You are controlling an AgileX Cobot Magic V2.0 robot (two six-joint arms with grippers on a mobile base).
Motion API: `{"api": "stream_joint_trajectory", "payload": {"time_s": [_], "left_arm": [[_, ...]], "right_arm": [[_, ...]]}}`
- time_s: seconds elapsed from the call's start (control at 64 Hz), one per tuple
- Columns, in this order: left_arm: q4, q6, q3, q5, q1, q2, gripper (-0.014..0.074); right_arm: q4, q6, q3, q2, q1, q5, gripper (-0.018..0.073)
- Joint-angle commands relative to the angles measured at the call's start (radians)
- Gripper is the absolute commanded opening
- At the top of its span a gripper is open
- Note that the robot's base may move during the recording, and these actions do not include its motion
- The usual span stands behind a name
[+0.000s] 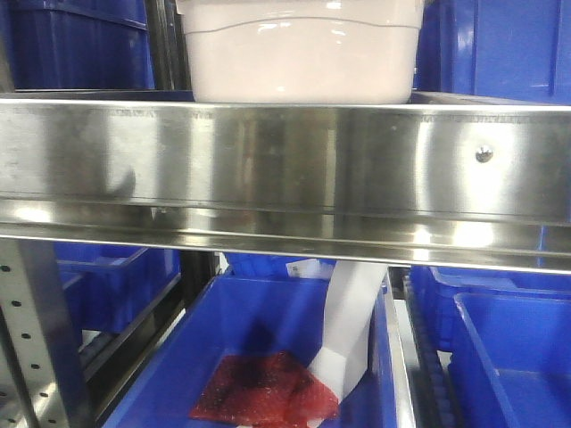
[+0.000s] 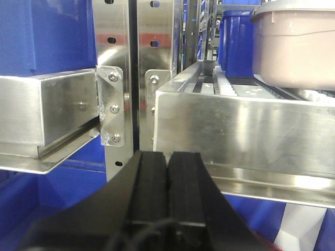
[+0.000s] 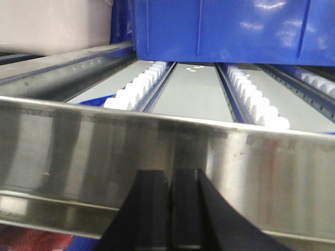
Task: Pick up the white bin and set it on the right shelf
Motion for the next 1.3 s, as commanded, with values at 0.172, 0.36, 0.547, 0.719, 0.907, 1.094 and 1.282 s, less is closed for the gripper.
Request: {"api": "stream_joint_trajectory", "payload": {"time_s": [0.172, 0.36, 0.547, 0.719, 0.907, 1.094, 1.282], "left_arm": [[-0.006, -0.004, 0.017, -0.084, 0.0, -0.011, -0.0127], [-0.006, -0.004, 0.017, -0.084, 0.0, -0.011, -0.0127], [-0.006, -0.004, 0.017, -0.084, 0.0, -0.011, -0.0127], [-0.006, -0.004, 0.017, -0.084, 0.0, -0.011, -0.0127], [-0.006, -0.004, 0.017, -0.084, 0.0, -0.011, -0.0127], [-0.006, -0.004, 0.017, -0.084, 0.0, -0.011, -0.0127], [-0.006, -0.004, 0.017, -0.084, 0.0, -0.011, -0.0127]], "right_arm": [[0.005, 0.013, -0.001, -0.019, 0.001, -0.172, 0.0071], [0.057, 0.04, 0.0, -0.019, 0.001, -0.17, 0.0071], [0.056, 0.04, 0.0, -0.019, 0.001, -0.17, 0.0071], [0.056, 0.04, 0.0, -0.019, 0.001, -0.17, 0.0071], [0.056, 0.04, 0.0, -0.019, 0.001, -0.17, 0.0071], [0.056, 0.04, 0.0, -0.019, 0.001, -0.17, 0.0071], [0.056, 0.04, 0.0, -0.019, 0.001, -0.17, 0.0071]]}}
